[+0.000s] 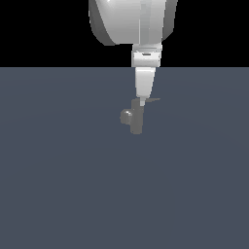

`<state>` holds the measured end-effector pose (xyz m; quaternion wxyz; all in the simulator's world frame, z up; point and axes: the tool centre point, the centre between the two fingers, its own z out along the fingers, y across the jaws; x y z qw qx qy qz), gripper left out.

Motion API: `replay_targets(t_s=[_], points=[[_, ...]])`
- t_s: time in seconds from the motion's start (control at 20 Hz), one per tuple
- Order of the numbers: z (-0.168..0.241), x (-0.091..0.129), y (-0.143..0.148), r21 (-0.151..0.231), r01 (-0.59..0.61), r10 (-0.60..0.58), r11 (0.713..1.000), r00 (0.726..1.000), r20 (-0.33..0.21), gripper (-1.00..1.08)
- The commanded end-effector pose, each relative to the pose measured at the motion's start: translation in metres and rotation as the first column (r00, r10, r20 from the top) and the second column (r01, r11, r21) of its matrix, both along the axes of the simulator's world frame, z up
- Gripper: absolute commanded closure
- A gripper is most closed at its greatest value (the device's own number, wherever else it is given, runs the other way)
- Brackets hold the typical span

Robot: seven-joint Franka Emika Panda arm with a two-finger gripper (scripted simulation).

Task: Turn on the faucet by rotating a designated handle.

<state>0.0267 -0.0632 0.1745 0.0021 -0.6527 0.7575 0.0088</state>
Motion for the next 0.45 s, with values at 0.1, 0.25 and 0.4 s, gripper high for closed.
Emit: replay_targets(t_s=[0.1, 0.25, 0.4], points=[[-0.001, 0.008, -0.044, -0.014, 0.043, -0.042, 0.999, 0.999, 0.009, 1.08], [-0.001, 0.011, -0.058, -0.015, 0.048, -0.048, 0.999, 0.999, 0.009, 1.08], [-0.001, 0.013, -0.067, -0.016, 0.052, -0.052, 0.999, 0.999, 0.008, 1.08]])
